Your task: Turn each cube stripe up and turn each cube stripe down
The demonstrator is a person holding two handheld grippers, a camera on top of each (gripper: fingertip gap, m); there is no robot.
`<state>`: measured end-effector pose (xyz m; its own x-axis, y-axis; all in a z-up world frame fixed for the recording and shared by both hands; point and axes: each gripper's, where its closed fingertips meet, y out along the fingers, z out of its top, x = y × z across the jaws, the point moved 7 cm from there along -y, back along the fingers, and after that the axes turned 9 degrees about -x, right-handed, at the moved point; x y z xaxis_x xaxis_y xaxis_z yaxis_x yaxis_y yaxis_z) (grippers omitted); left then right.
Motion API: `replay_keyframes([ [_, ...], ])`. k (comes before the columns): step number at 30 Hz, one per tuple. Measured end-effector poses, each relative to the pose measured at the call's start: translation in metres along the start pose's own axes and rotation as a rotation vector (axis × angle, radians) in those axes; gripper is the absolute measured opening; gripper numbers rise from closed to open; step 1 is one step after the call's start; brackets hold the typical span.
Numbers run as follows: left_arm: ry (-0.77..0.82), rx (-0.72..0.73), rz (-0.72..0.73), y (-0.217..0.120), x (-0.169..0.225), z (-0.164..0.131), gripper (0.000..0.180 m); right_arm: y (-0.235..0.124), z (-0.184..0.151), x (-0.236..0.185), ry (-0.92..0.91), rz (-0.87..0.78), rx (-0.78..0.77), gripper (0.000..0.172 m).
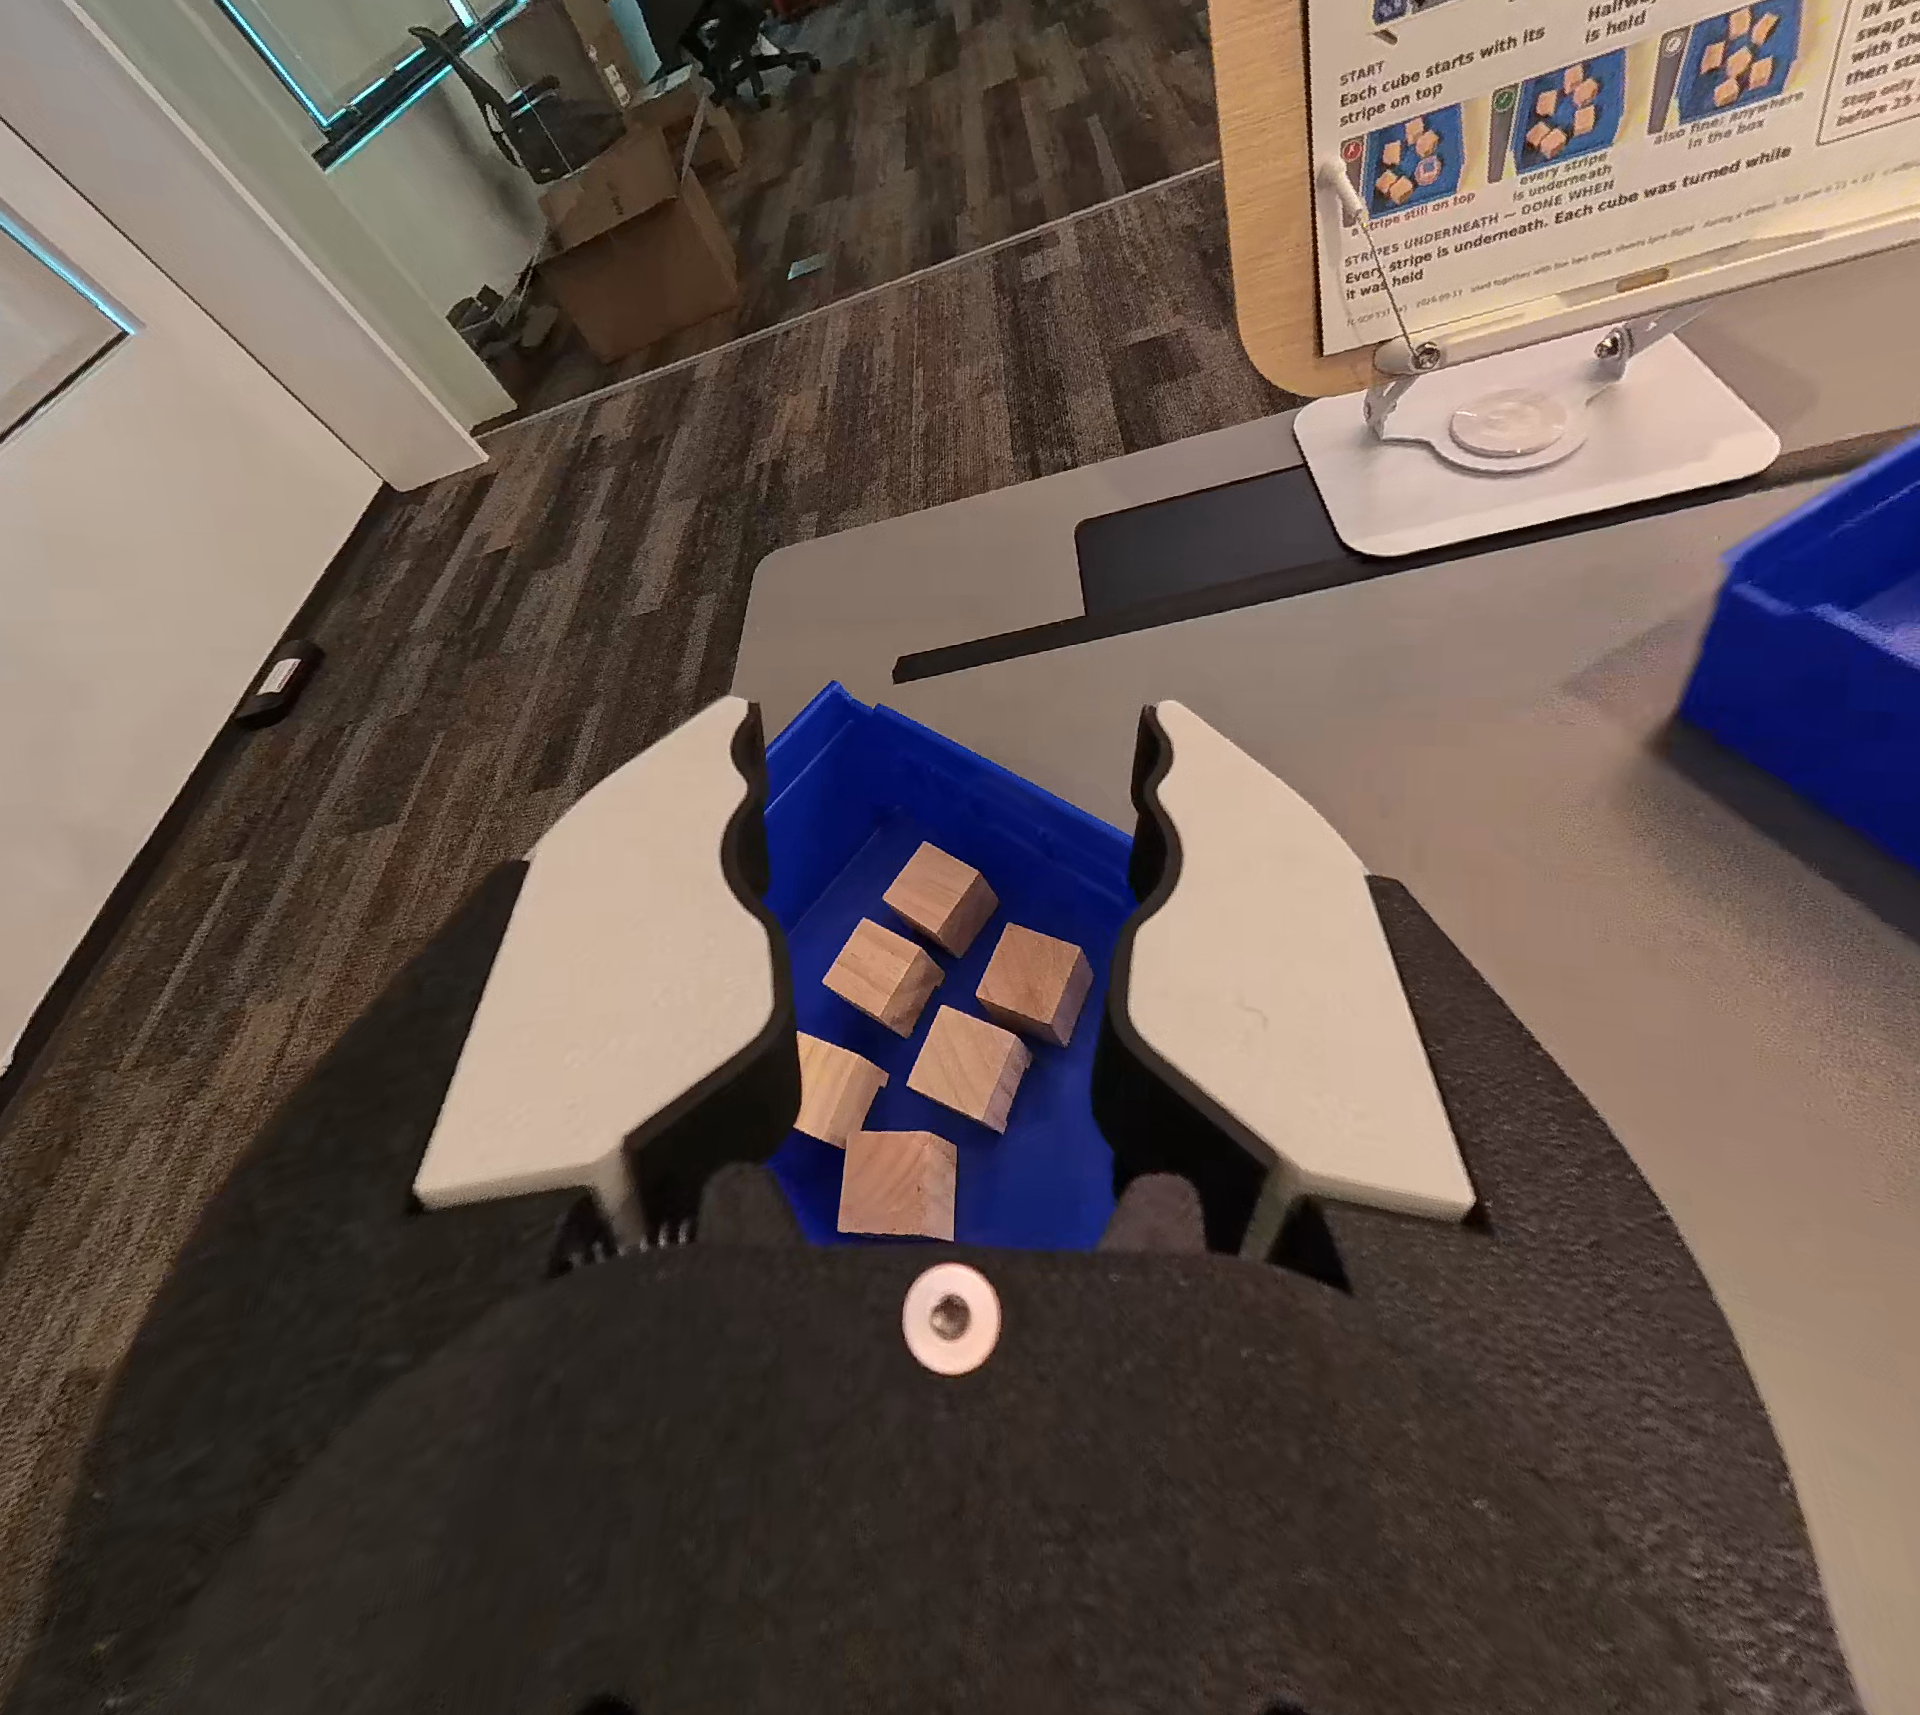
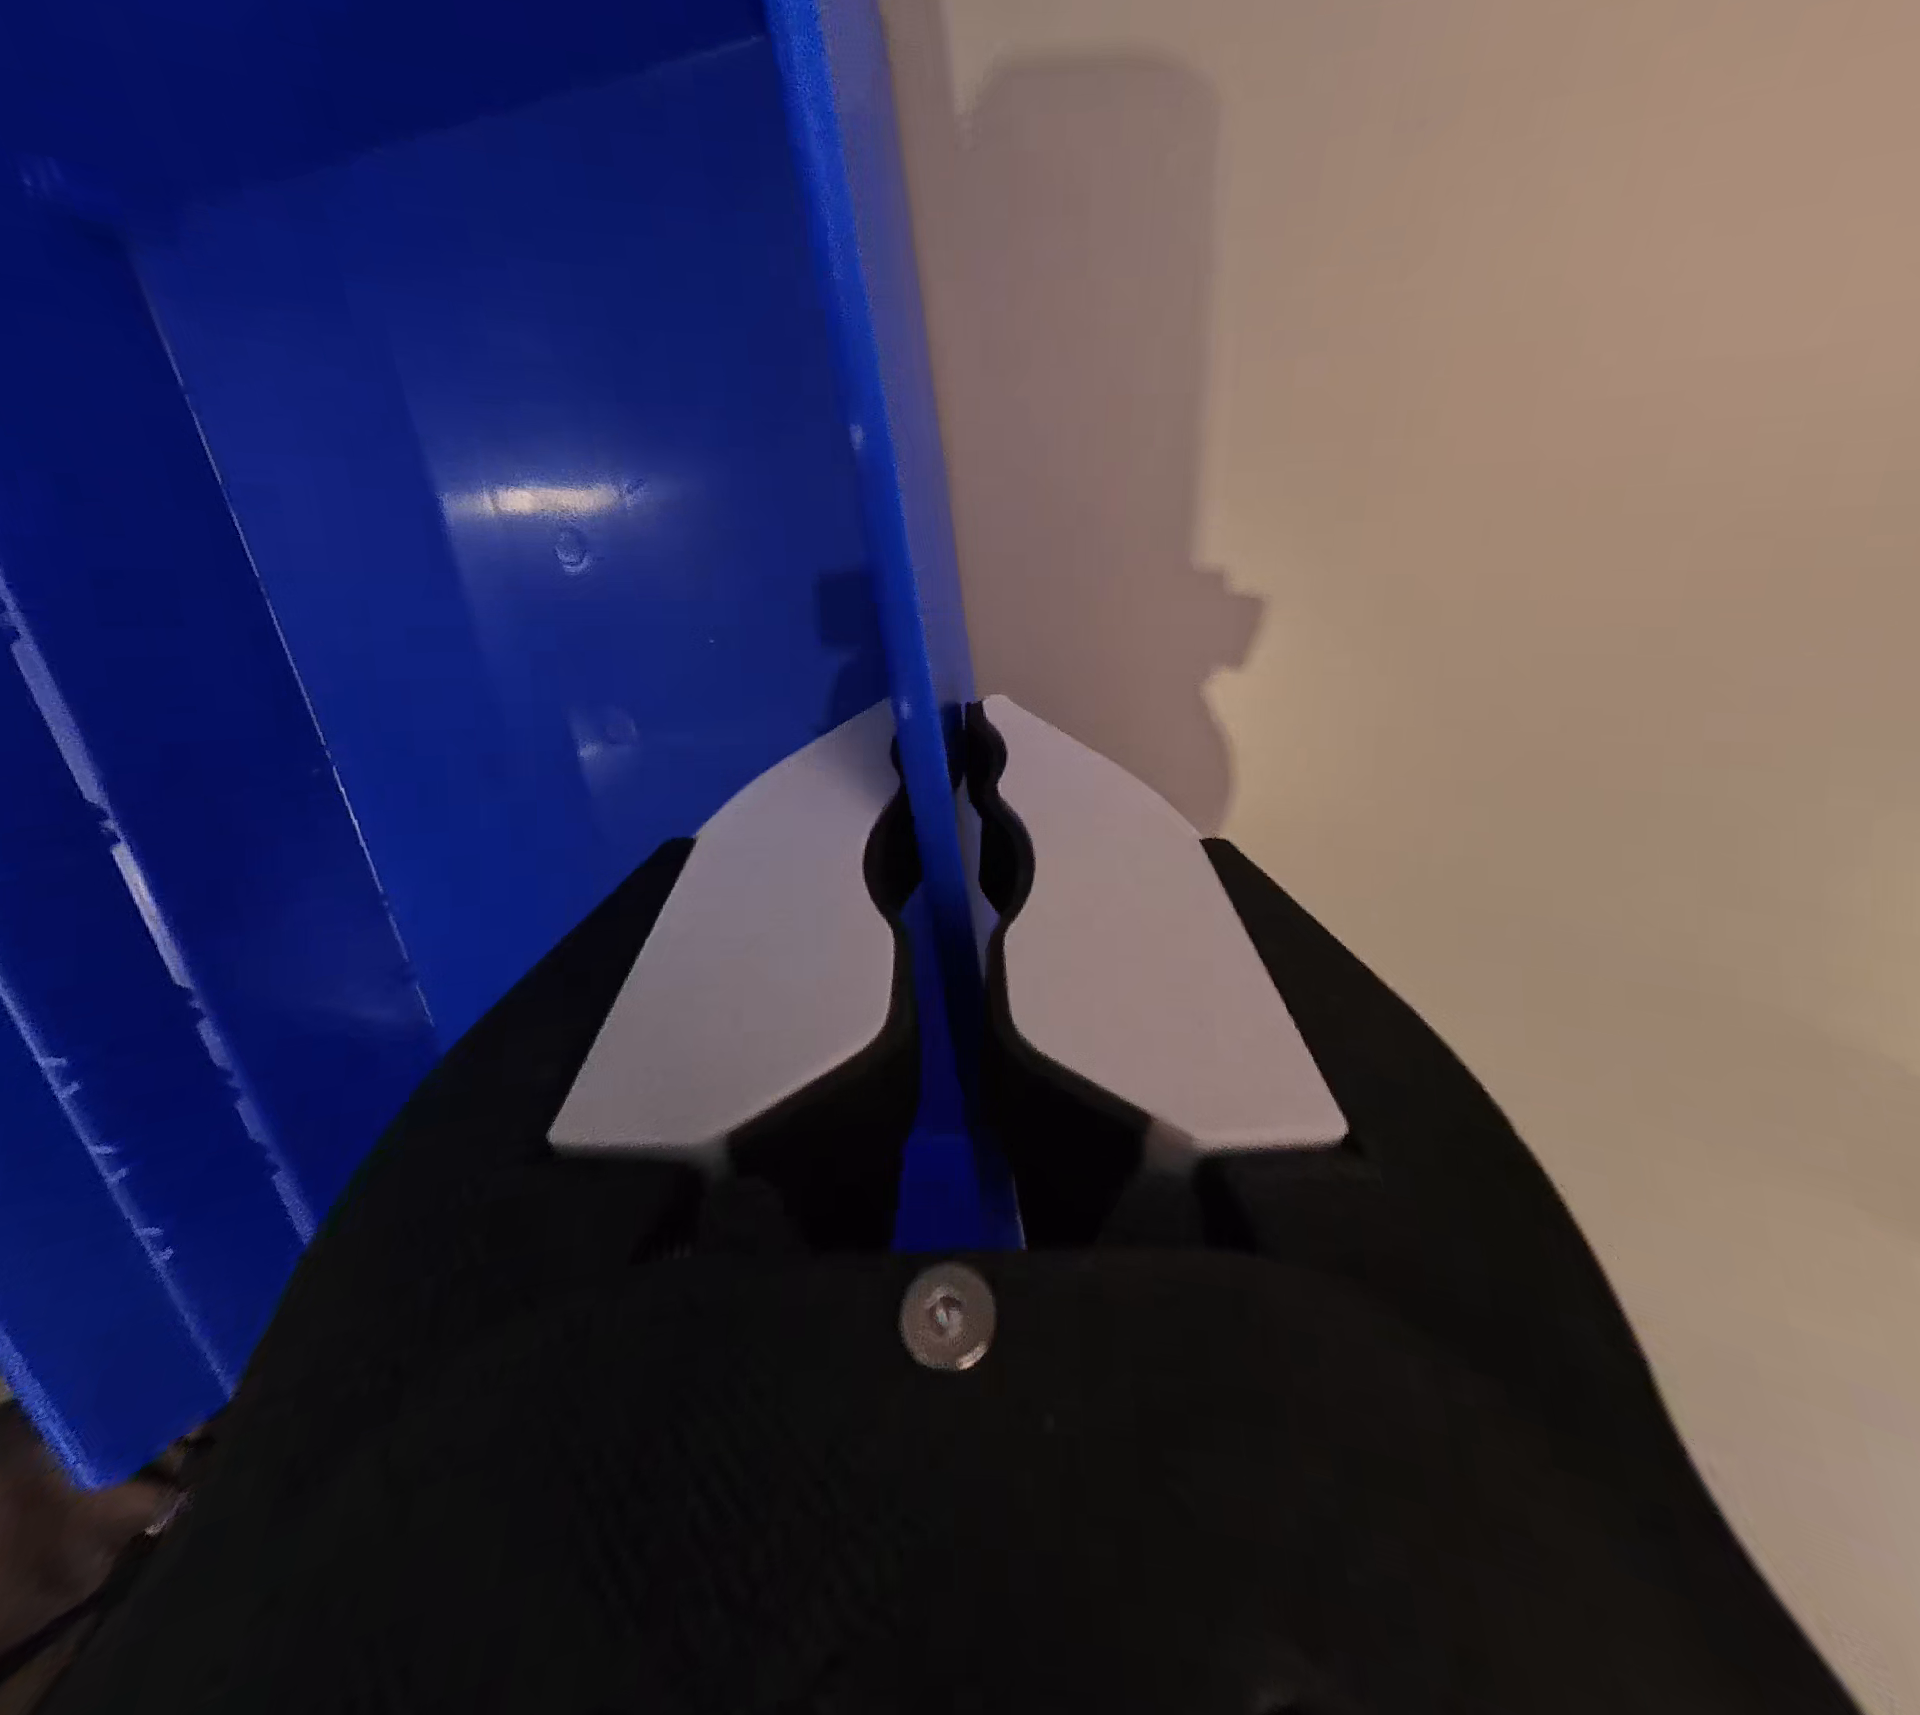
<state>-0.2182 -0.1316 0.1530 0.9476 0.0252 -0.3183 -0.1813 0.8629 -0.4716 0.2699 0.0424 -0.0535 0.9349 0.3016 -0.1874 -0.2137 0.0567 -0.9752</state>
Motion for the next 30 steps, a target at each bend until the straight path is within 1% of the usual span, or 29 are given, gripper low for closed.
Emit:
replay_keyframes([
  [7, -0.026, -0.084, 0.041, 0.016, -0.012, -0.007, 0.064, -0.024, -0.045, 0.104, 0.18, -0.017, 0.053, 0.008],
  [10, -0.072, -0.129, 0.074, 0.02, -0.026, -0.014, 0.064, -0.032, -0.068, 0.136, 0.243, -0.023, 0.076, 0.008],
  [14, -0.157, -0.167, 0.129, 0.02, -0.053, -0.028, 0.063, -0.04, -0.096, 0.168, 0.303, -0.031, 0.1, 0.008],
  [17, -0.233, -0.213, 0.164, 0.018, -0.076, -0.044, 0.061, -0.044, -0.107, 0.183, 0.301, -0.007, 0.121, 0.009],
  [20, -0.305, -0.265, 0.203, 0.018, -0.096, -0.062, 0.061, -0.045, -0.108, 0.19, 0.241, -0.003, 0.11, 0.009],
  [23, -0.36, -0.333, 0.206, 0.022, -0.109, -0.079, 0.062, -0.046, -0.107, 0.193, 0.18, -0.031, 0.093, 0.009],
  [27, -0.413, -0.435, 0.2, 0.033, -0.121, -0.101, 0.066, -0.046, -0.109, 0.192, 0.188, -0.019, 0.106, 0.01],
  [28, -0.421, -0.456, 0.196, 0.036, -0.124, -0.106, 0.068, -0.047, -0.11, 0.192, 0.187, -0.025, 0.108, 0.013],
  [29, -0.43, -0.478, 0.192, 0.039, -0.126, -0.111, 0.068, -0.051, -0.111, 0.194, 0.187, -0.05, 0.122, 0.024],
  [30, -0.446, -0.511, 0.178, 0.042, -0.127, -0.117, 0.068, -0.057, -0.112, 0.195, 0.189, -0.076, 0.148, 0.029],
])
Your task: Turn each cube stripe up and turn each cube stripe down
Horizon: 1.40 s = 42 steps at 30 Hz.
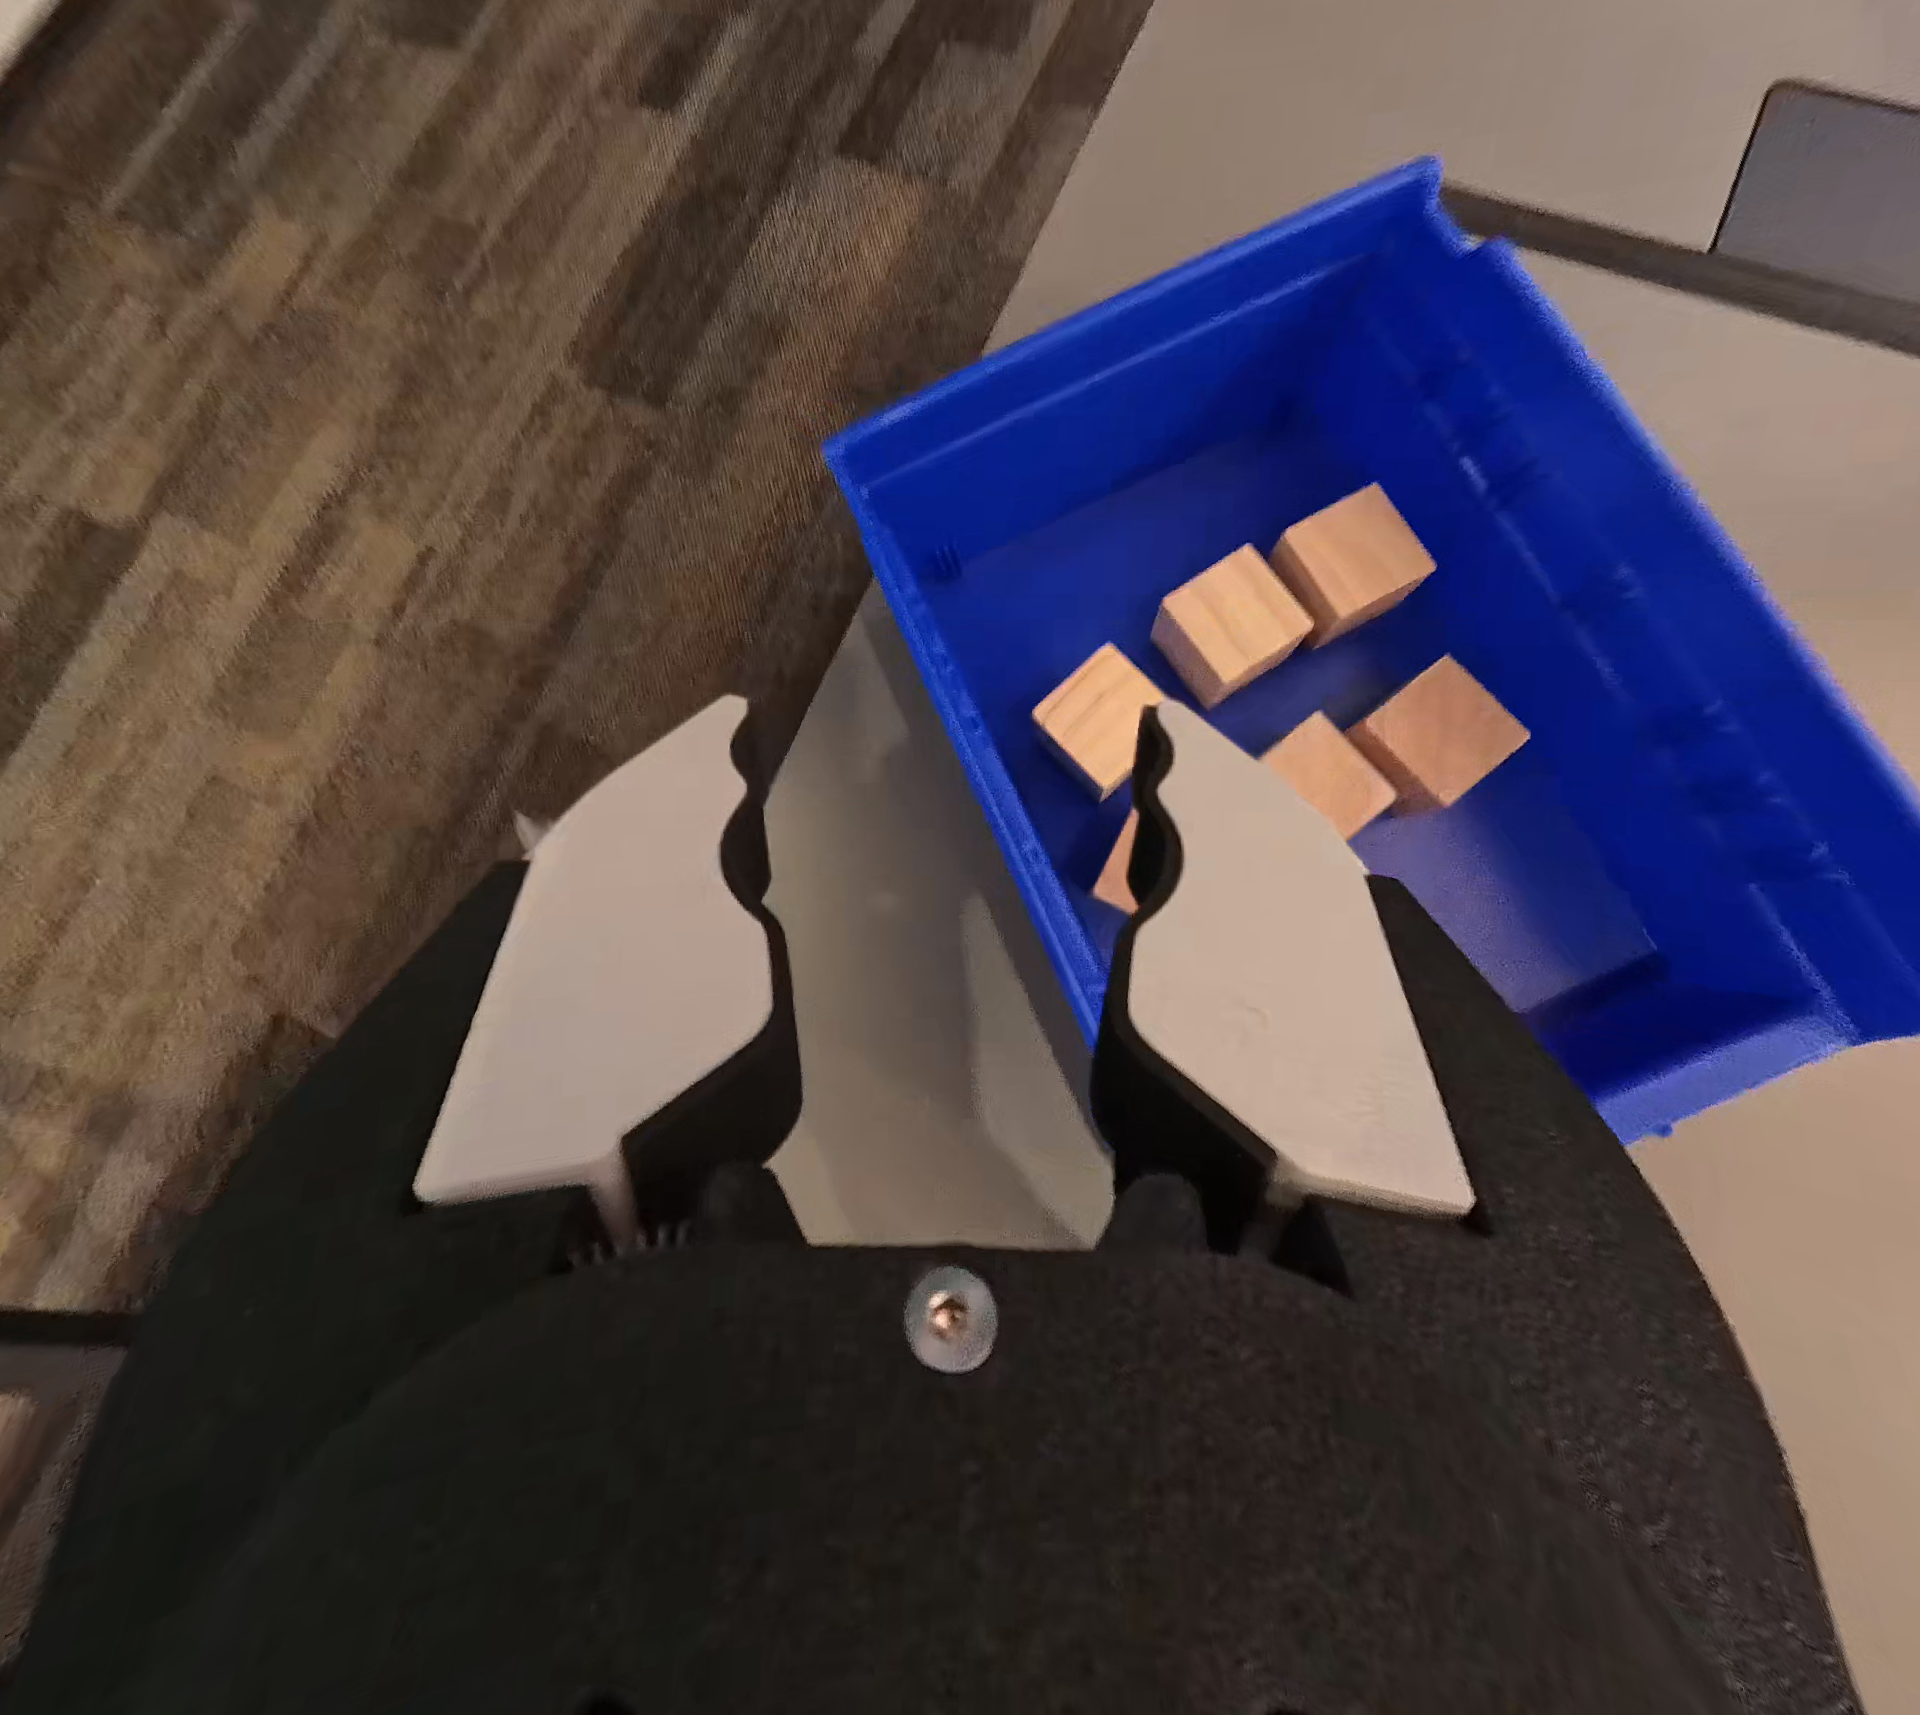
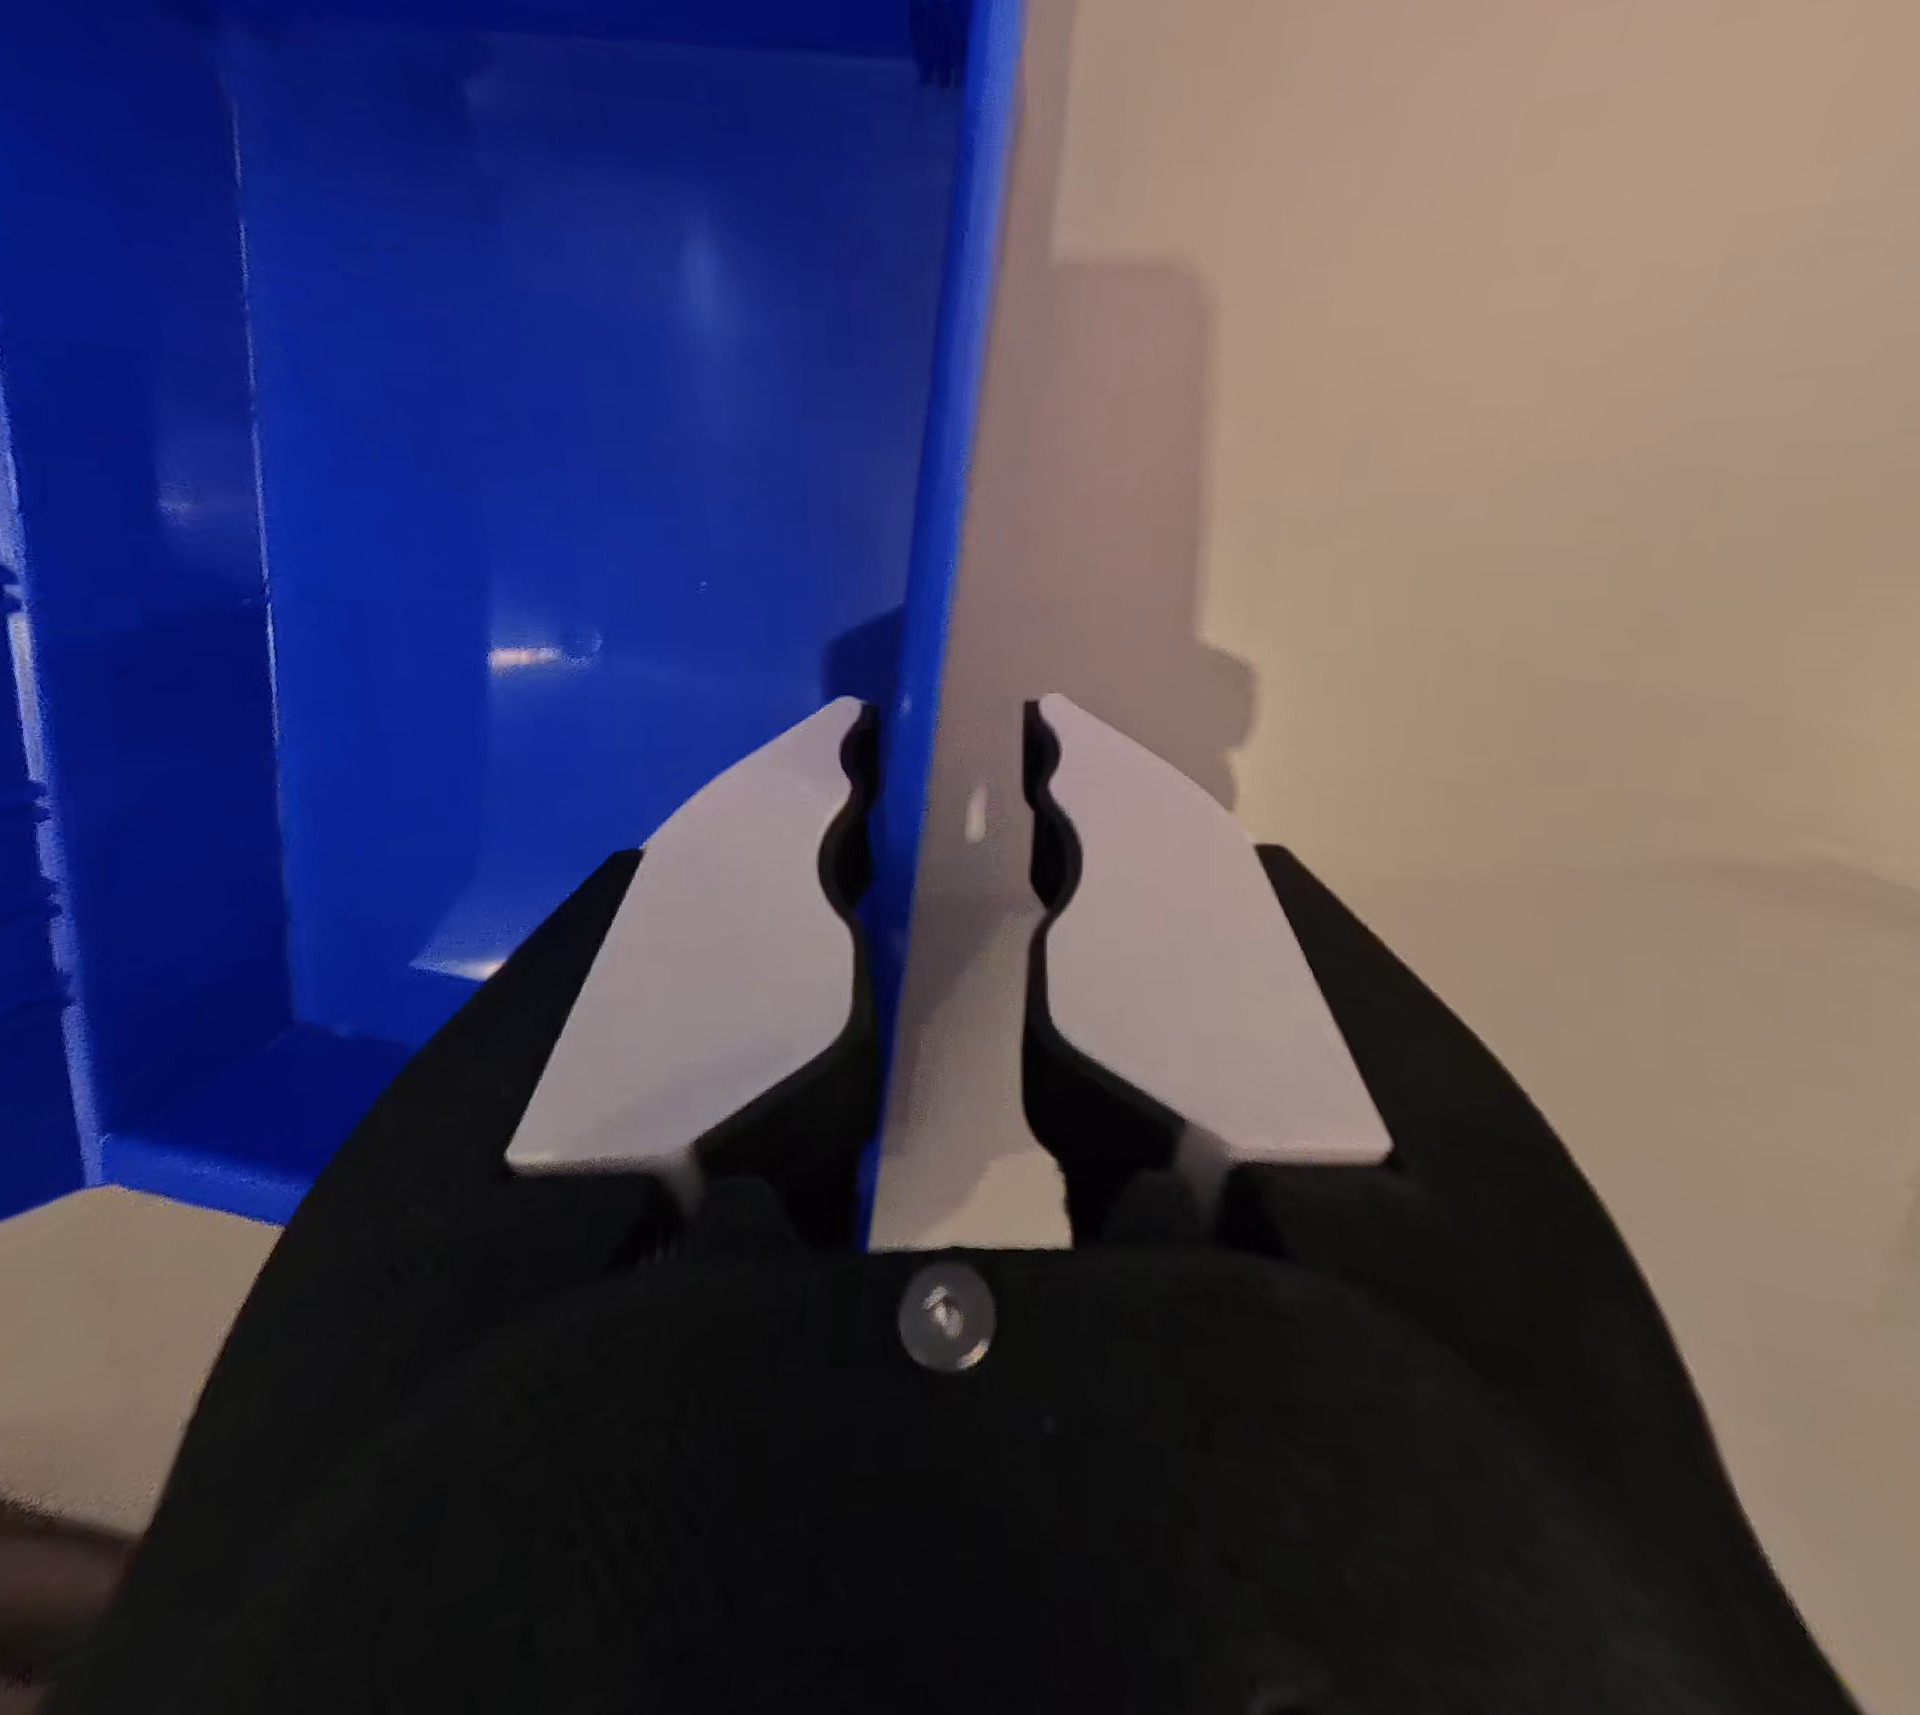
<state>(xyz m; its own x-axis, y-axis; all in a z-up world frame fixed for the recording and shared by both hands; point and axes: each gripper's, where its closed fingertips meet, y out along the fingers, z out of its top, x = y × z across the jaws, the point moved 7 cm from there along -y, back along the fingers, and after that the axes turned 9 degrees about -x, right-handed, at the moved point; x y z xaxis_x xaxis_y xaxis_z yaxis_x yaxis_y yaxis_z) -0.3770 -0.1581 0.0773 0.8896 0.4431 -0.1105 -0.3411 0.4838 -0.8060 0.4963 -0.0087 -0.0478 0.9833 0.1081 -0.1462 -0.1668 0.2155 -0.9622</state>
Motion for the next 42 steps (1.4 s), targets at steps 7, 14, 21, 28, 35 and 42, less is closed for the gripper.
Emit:
replay_keyframes([
  [7, -0.009, -0.217, -0.056, 0.038, -0.01, -0.017, 0.072, -0.051, 0.002, -0.011, 0.001, -0.05, 0.241, 0.033],
  [14, -0.001, -0.446, -0.129, 0.075, -0.006, -0.035, 0.061, -0.067, 0.007, -0.032, -0.068, -0.074, 0.305, 0.032],
  [21, 0.092, -0.585, -0.136, 0.096, 0.015, -0.036, 0.031, -0.063, 0.009, -0.035, -0.087, -0.089, 0.284, 0.029],
  [28, 0.25, -0.497, -0.08, 0.114, 0.037, -0.011, 0.024, -0.06, 0.013, -0.041, -0.114, -0.094, 0.275, 0.027],
  [35, 0.58, -0.317, -0.043, 0.131, 0.082, 0.015, 0.021, -0.047, 0.019, -0.055, -0.174, -0.124, 0.211, 0.025],
  [42, 0.718, -0.205, -0.084, 0.137, 0.108, 0.024, 0.022, -0.038, 0.025, -0.068, -0.222, -0.142, 0.179, 0.024],
])
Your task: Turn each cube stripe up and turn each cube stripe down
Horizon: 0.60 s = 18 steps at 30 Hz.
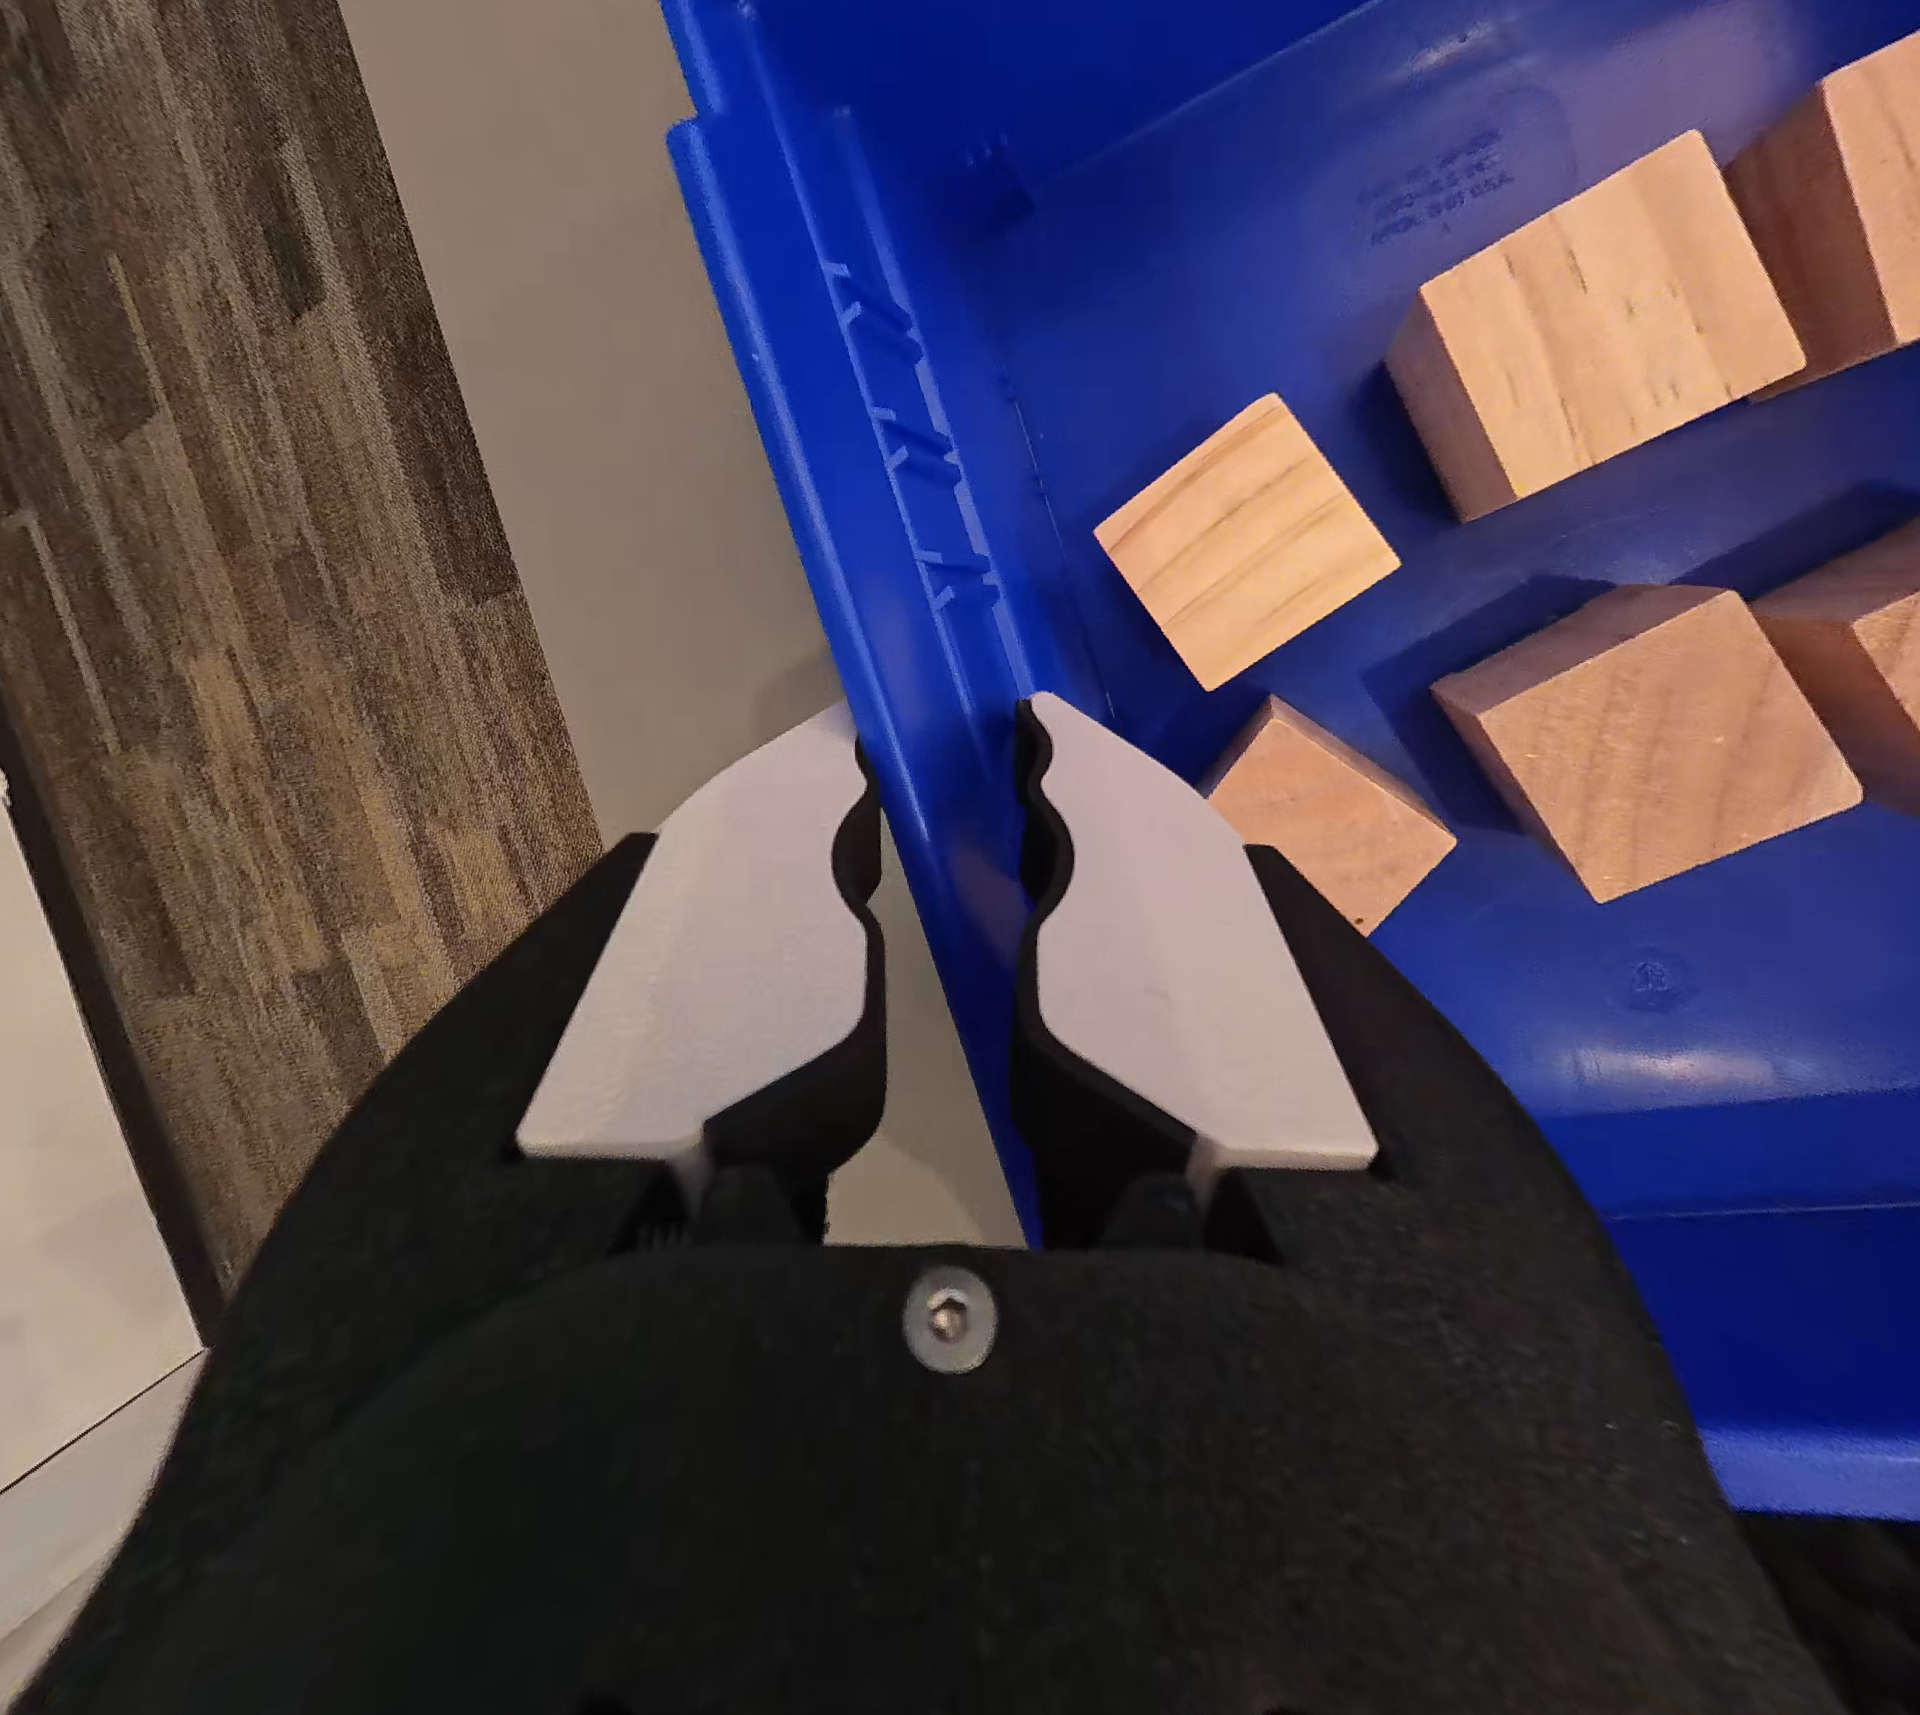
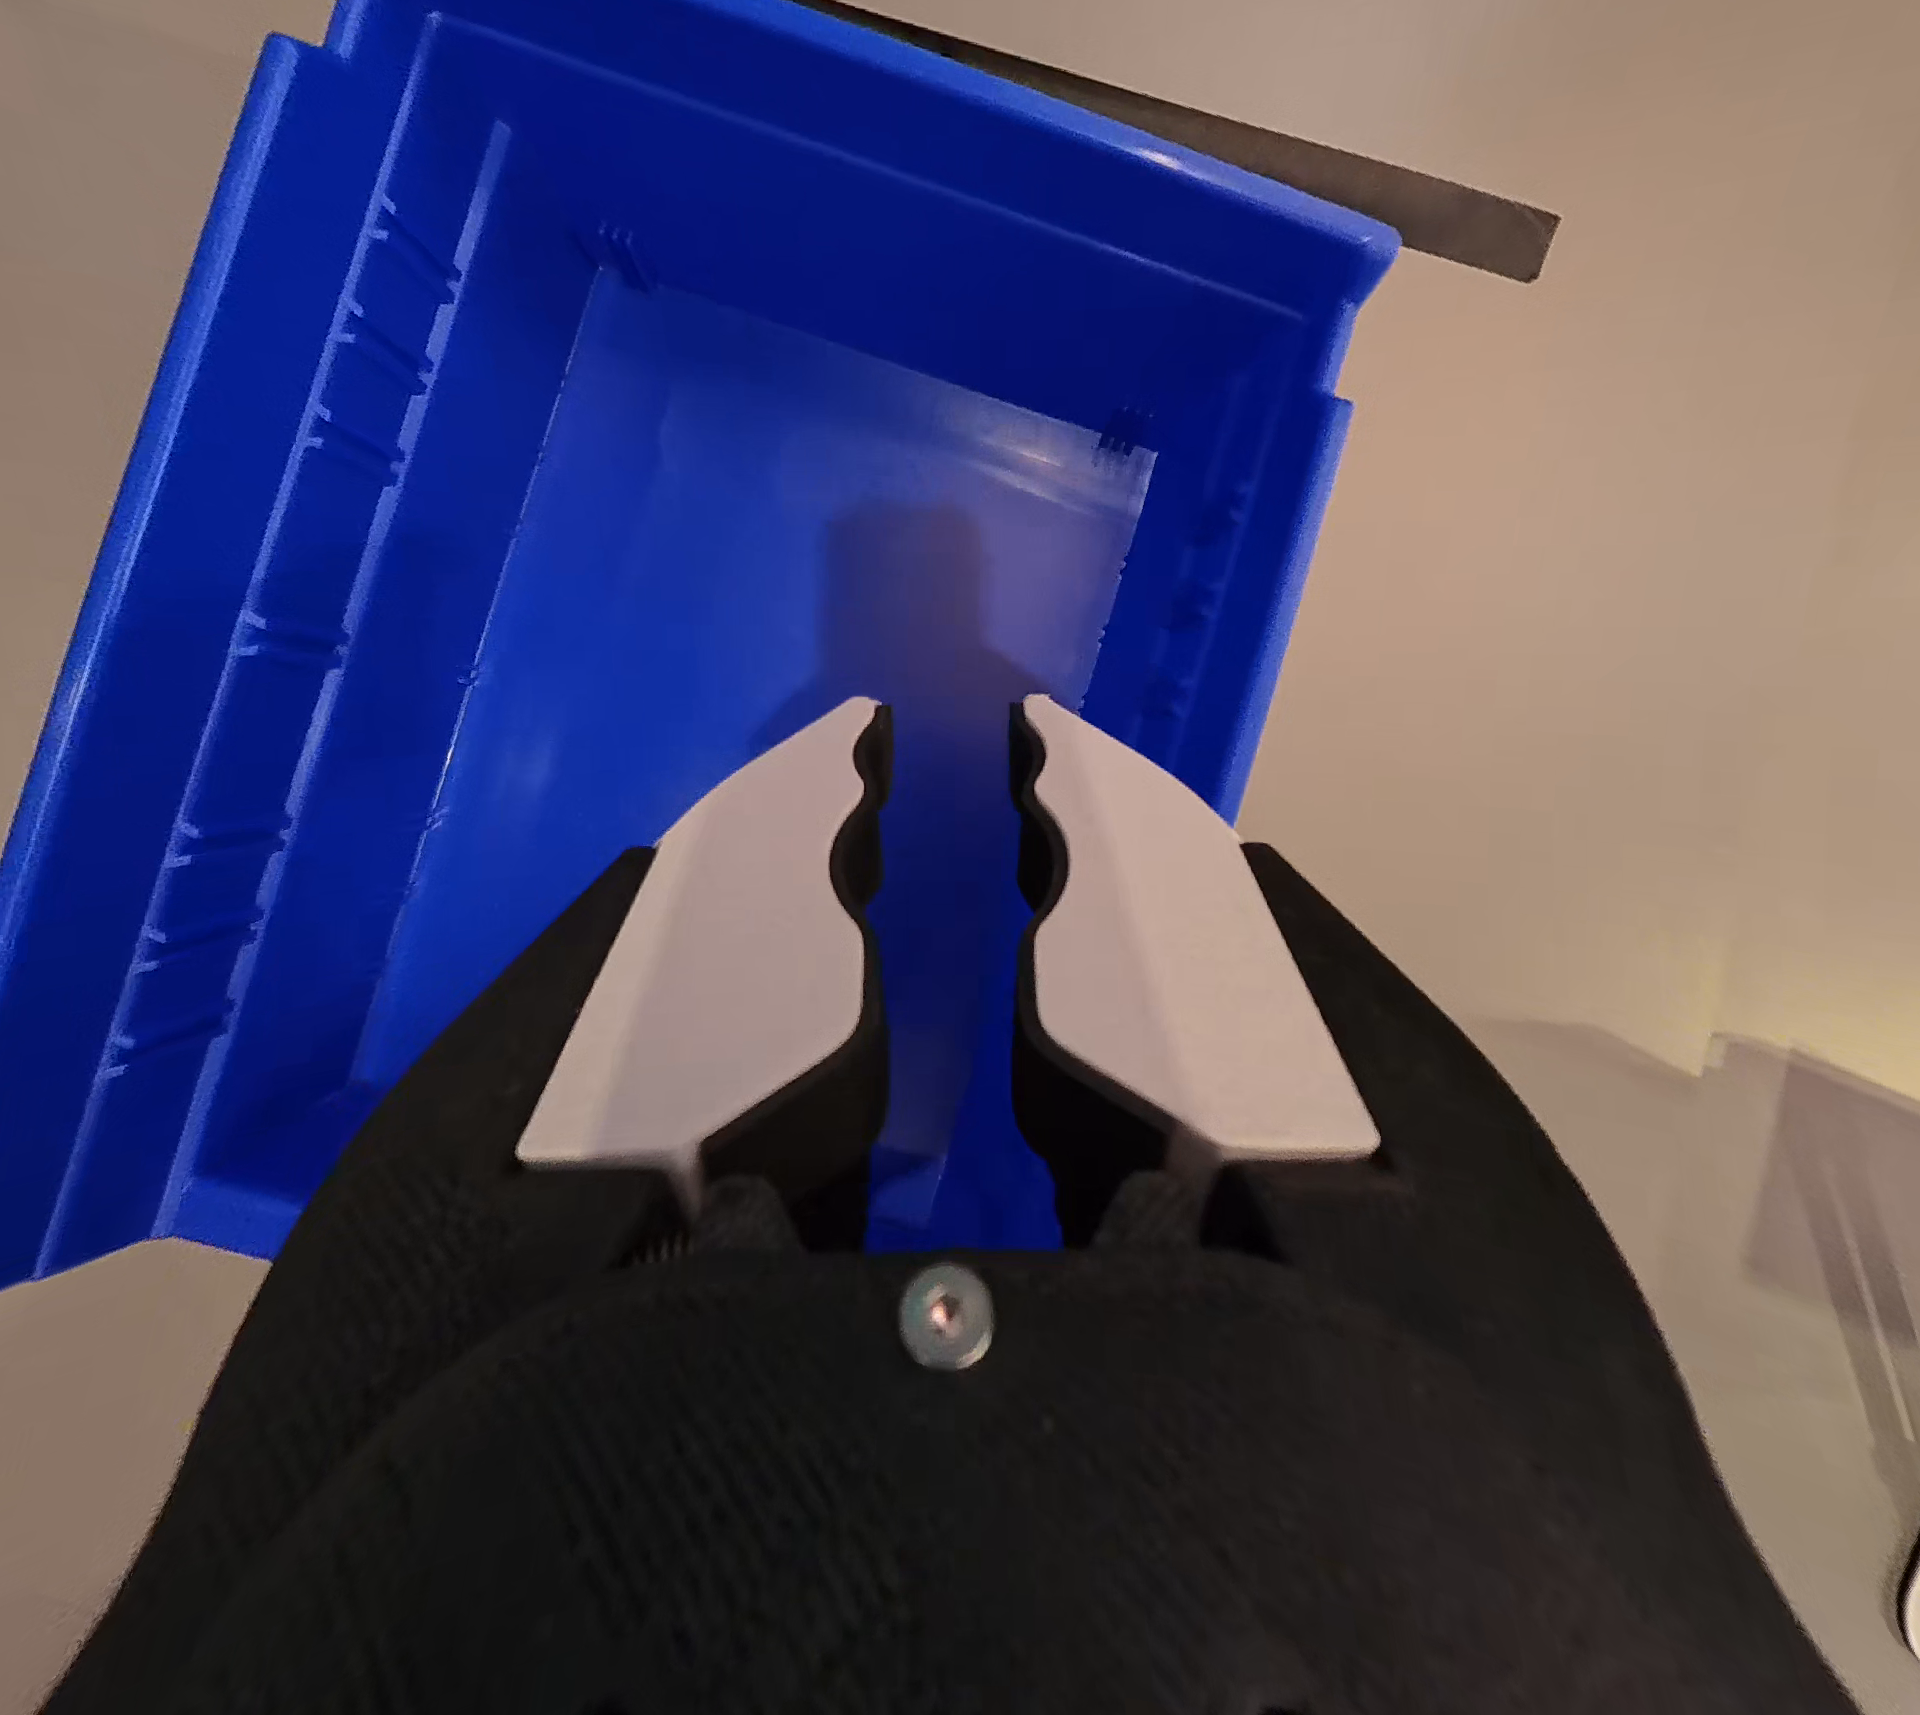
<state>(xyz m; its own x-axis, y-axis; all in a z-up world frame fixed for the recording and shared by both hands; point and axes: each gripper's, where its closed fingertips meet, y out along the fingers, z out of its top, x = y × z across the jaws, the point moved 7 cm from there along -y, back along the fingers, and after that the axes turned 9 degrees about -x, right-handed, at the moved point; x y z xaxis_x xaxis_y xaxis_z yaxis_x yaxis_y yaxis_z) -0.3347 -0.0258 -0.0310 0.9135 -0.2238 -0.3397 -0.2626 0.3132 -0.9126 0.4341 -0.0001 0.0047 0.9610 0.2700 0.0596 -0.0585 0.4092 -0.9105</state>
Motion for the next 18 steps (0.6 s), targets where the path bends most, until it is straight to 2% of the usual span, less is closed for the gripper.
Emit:
replay_keyframes([
  [3, 0.011, 0.053, 0.027, -0.008, -0.002, 0.001, 0.023, 0.001, 0.002, -0.002, -0.01, -0.011, -0.004, 0.024],
  [5, -0.006, 0.126, 0.04, -0.026, -0.004, 0.003, 0.026, 0.0, 0.003, -0.002, -0.011, -0.015, 0.008, 0.024],
  [8, 0.002, 0.322, -0.022, -0.071, 0.005, 0.008, 0.034, -0.004, 0.004, -0.002, -0.012, -0.019, 0.024, 0.024],
  [10, 0.07, 0.467, -0.092, -0.101, 0.022, 0.012, 0.044, -0.006, 0.004, -0.003, -0.014, -0.021, 0.033, 0.024],
  [12, 0.171, 0.553, -0.119, -0.119, 0.04, 0.015, 0.047, -0.007, 0.005, -0.003, -0.02, -0.023, 0.041, 0.024],
  [15, 0.367, 0.545, -0.173, -0.119, 0.07, 0.017, 0.041, -0.008, 0.006, -0.005, -0.032, -0.027, 0.048, 0.024],
  [18, 0.505, 0.392, -0.204, -0.097, 0.094, 0.022, 0.04, -0.008, 0.007, -0.008, -0.044, -0.023, 0.053, 0.024],
])
